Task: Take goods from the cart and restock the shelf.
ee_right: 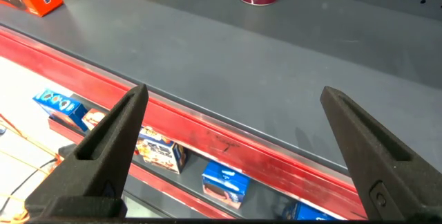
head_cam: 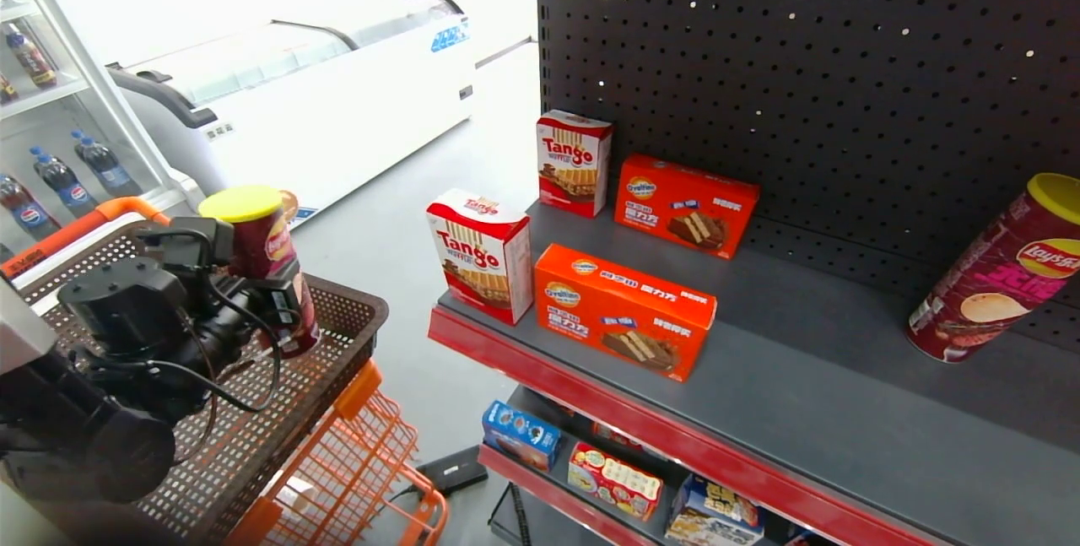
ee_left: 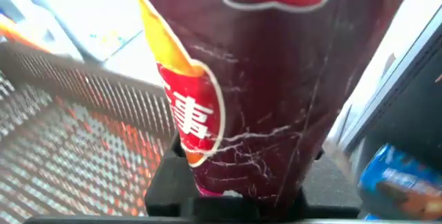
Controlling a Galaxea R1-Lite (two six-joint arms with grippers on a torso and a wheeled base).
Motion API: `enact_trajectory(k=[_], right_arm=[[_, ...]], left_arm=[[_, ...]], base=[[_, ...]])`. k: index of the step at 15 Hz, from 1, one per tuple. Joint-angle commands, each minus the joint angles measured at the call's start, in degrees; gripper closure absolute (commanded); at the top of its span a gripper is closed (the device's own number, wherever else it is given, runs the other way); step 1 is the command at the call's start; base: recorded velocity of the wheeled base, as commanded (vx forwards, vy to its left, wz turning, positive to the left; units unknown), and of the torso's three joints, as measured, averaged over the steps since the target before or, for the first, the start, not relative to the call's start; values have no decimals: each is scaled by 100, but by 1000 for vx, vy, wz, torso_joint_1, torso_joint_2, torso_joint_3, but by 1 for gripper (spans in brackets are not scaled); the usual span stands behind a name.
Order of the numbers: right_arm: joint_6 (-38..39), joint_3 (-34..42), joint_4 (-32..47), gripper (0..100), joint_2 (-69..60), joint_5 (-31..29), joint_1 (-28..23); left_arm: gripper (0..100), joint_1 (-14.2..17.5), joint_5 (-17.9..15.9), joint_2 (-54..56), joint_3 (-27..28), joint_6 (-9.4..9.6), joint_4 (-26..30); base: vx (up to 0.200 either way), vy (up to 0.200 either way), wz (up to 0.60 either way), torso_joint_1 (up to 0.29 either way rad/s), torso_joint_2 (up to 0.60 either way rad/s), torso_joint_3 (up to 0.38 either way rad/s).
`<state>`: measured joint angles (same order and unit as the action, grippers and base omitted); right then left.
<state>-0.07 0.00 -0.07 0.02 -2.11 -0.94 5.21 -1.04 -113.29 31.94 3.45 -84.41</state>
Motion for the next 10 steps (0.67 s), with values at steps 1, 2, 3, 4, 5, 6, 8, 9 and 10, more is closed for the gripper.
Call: enact_trajectory(k=[1,2,3,4,5,6,8,9,10], right_arm=[[-1,0,-1,0,-2,0,6],[-1,0,-1,0,-2,0,-3],[-1,0,-1,0,-2,0,-3],[-1,0,-1,0,-2,0,-3],[-1,0,-1,0,-2,0,-3],[-1,0,-1,0,-2,0,-3],[-1,0,-1,0,-2,0,6],[-1,0,-1,0,-2,0,-3],[-1,0,-1,0,-2,0,-3]], left_arm=[[100,-116,-116,1415,-170,-37,320],[100,-310,-134,1678,-100,-37,478],[100,-389,-204,1898,-109,-11,768],[100,-564,-433,2294,-258,-11,988],[100,-863,-863,2671,-443,-29,1243],[100,-1030,-1311,2935,-469,-37,1594],[100,-1408,-1988,3339,-434,-55,2165],[100,-1646,-2454,3603,-425,-55,2517],[100,-1804,-2709,3761,-461,-64,2702]], base=[[0,0,0,0,0,0],[0,0,0,0,0,0],[0,0,0,0,0,0],[0,0,0,0,0,0],[0,0,0,0,0,0],[0,0,0,0,0,0],[0,0,0,0,0,0],[0,0,0,0,0,0],[0,0,0,0,0,0]])
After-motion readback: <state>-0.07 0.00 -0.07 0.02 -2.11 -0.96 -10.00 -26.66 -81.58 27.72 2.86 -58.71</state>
